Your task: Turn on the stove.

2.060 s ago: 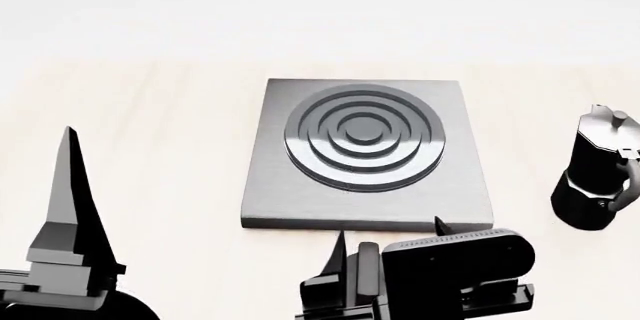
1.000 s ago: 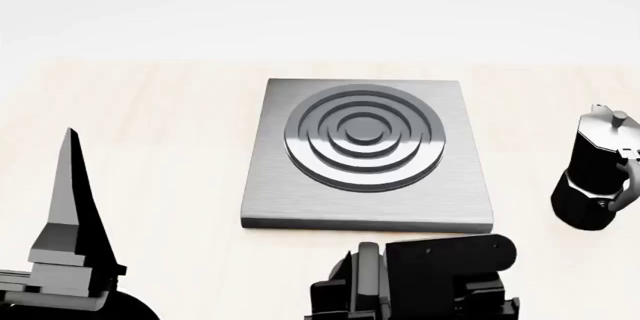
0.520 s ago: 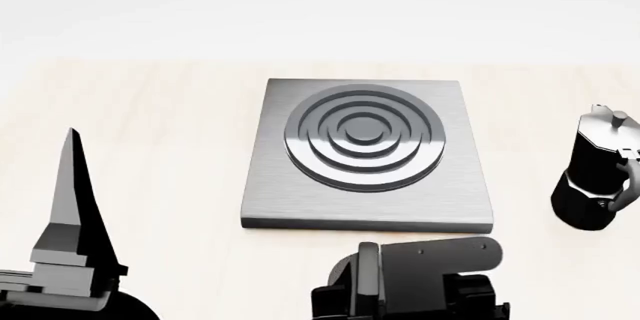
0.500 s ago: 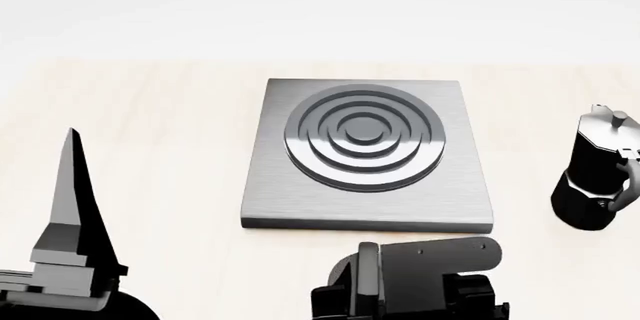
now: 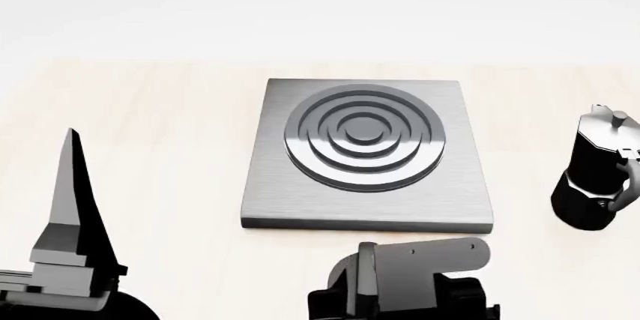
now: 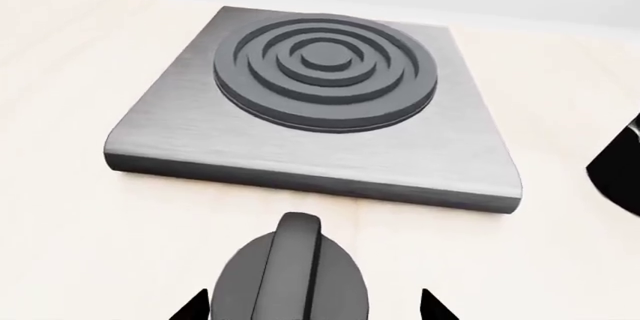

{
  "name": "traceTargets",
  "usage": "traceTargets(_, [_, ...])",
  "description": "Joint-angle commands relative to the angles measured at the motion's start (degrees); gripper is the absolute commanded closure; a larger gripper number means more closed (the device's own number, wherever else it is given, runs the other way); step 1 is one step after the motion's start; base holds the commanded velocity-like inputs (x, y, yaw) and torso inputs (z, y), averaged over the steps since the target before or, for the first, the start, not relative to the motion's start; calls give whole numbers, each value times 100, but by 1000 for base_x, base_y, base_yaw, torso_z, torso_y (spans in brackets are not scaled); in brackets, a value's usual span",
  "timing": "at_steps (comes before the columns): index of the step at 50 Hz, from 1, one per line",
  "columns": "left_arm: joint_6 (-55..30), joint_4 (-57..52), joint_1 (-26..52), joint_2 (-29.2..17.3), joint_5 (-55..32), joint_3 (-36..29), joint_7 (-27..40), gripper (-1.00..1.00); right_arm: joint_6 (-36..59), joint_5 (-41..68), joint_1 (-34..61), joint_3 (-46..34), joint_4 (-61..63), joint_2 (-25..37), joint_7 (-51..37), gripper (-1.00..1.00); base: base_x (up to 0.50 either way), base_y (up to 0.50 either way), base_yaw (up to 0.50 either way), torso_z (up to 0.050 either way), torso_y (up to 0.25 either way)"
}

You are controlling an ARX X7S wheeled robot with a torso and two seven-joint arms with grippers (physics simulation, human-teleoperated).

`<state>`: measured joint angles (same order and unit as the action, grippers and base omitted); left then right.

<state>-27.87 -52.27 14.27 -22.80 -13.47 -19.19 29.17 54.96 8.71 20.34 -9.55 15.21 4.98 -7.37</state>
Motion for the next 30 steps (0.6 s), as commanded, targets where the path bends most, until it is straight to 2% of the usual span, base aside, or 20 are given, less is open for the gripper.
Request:
traceTargets(1, [2, 15, 16, -14, -21, -14, 23, -100, 2, 88, 74, -8, -212, 9, -54, -100, 0, 0, 0, 0, 0])
traceTargets(21, [33, 24, 14, -48, -44, -36, 64, -100, -7, 229, 173, -87, -491, 29, -139, -100, 0, 0, 0, 0, 0])
traceTargets(24, [404, 203, -192, -77, 114, -115, 47, -100, -50, 250, 162, -92, -539, 40, -142, -100, 0, 0, 0, 0, 0])
traceTargets(30, [424, 221, -193, -88, 113, -111, 55, -100, -153, 292, 174, -104, -696, 64, -127, -100, 0, 0, 0, 0, 0])
